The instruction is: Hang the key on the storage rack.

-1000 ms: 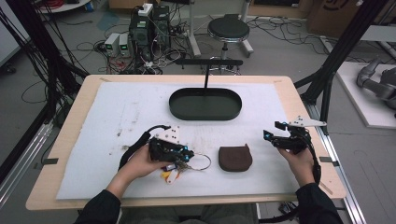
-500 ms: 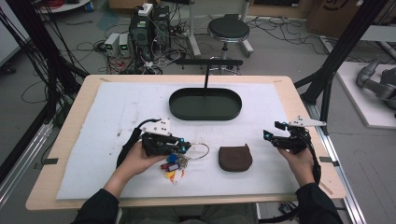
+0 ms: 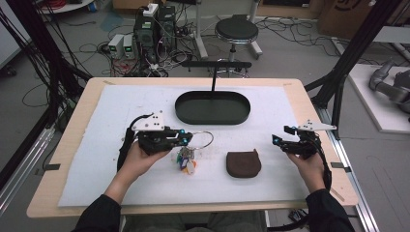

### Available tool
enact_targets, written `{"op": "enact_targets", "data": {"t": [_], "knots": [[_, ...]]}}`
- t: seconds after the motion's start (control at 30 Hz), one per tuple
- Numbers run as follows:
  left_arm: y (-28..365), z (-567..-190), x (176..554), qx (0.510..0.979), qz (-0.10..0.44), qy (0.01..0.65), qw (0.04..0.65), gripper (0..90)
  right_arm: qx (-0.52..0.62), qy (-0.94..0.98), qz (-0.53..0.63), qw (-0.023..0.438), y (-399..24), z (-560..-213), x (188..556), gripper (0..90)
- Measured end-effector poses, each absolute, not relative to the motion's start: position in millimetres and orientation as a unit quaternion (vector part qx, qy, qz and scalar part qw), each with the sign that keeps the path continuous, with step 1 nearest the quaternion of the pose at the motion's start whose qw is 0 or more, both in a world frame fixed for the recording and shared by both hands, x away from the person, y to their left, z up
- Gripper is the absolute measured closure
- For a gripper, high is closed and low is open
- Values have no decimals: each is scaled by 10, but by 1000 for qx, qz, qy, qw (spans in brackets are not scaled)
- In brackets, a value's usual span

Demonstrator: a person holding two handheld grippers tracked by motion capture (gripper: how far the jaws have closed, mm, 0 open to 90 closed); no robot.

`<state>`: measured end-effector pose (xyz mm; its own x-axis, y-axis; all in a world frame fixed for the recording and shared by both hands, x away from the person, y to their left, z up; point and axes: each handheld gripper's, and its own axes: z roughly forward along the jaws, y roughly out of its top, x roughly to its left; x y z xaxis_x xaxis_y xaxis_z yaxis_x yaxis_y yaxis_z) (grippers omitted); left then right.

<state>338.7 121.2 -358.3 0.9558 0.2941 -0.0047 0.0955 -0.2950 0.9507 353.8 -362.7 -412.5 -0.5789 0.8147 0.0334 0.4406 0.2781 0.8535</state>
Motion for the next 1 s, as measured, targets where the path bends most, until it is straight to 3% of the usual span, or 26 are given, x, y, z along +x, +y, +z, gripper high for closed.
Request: {"op": "enact_targets", "data": {"t": [1.0], "knots": [[1409,-2972,3710,758,177,164,606,864,407,770,443,213,-3633,-4130,3562,352]]}}
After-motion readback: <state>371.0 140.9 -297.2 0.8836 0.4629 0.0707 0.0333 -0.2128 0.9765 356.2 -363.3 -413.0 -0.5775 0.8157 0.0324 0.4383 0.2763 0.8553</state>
